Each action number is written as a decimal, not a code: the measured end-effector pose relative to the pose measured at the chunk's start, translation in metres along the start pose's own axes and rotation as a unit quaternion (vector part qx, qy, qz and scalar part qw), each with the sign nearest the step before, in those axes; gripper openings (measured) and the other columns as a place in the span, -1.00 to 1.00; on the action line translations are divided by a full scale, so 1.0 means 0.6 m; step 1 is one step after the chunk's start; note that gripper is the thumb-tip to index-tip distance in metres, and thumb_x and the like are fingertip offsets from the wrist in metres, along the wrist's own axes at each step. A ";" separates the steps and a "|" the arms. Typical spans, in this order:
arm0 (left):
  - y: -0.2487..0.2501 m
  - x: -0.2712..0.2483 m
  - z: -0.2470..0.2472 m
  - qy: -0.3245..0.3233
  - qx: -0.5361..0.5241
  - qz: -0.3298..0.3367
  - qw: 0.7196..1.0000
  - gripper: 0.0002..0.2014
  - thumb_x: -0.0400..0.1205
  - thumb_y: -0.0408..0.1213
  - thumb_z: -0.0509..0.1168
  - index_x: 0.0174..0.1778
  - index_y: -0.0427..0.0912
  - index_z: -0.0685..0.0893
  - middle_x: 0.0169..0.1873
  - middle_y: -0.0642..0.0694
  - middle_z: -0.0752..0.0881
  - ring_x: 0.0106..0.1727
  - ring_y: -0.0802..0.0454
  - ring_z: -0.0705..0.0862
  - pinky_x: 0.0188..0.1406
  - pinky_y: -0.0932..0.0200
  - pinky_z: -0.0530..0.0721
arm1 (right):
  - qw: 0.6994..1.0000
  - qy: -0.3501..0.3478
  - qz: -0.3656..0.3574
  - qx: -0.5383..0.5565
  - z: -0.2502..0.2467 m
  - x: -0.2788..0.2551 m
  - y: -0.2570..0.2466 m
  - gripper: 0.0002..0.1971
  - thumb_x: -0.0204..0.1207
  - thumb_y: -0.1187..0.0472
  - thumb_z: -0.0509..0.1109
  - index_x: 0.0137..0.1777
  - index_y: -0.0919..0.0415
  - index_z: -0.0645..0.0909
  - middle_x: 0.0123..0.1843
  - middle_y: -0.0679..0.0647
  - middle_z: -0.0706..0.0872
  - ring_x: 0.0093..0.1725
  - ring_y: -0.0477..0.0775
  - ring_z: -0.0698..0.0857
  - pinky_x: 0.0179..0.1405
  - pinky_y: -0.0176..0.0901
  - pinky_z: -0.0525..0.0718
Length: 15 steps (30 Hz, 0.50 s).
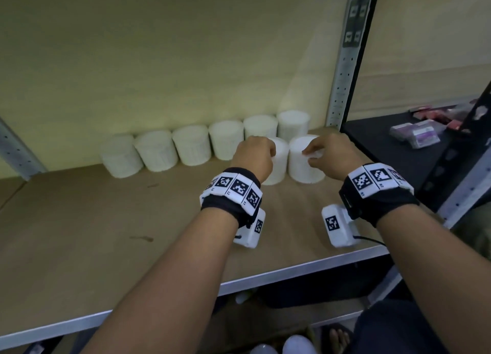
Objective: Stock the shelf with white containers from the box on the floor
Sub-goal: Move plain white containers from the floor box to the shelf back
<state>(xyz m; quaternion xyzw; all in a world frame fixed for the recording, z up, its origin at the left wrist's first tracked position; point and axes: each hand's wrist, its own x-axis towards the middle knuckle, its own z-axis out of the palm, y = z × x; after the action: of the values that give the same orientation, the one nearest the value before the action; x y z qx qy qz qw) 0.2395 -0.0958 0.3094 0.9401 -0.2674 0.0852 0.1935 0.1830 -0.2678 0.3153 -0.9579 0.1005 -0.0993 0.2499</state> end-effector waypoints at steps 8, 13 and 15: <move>-0.015 0.049 0.019 0.013 -0.004 0.008 1.000 -0.69 0.58 -0.44 0.24 0.18 -0.09 0.73 0.17 -0.12 0.73 0.21 -0.12 0.63 0.05 0.20 0.47 | 0.999 0.000 -0.012 -0.049 0.004 0.055 0.021 -0.76 0.47 0.23 0.45 0.12 0.05 0.77 0.27 0.03 0.72 0.22 0.12 0.69 0.32 -0.07 0.63; -0.021 0.060 0.024 0.020 -0.006 0.012 1.000 -0.71 0.57 -0.41 0.26 0.15 -0.09 0.74 0.15 -0.11 0.74 0.18 -0.09 0.65 0.03 0.21 0.47 | 0.999 -0.002 -0.013 -0.048 0.007 0.074 0.018 -0.76 0.49 0.24 0.43 0.13 0.04 0.75 0.28 0.05 0.71 0.20 0.14 0.70 0.30 0.01 0.65; -0.021 0.063 0.024 0.015 -0.007 0.006 1.000 -0.73 0.56 -0.40 0.29 0.13 -0.09 0.75 0.14 -0.12 0.74 0.15 -0.10 0.67 0.02 0.20 0.51 | 0.999 -0.001 -0.011 -0.047 0.009 0.080 0.017 -0.76 0.49 0.25 0.43 0.13 0.04 0.75 0.29 0.05 0.71 0.21 0.15 0.70 0.30 0.05 0.66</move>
<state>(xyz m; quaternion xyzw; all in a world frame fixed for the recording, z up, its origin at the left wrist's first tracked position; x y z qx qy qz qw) 0.2790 -0.1096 0.3024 0.9356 -0.2710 0.0989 0.2034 0.2288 -0.2859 0.3124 -0.9696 0.0942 -0.0966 0.2040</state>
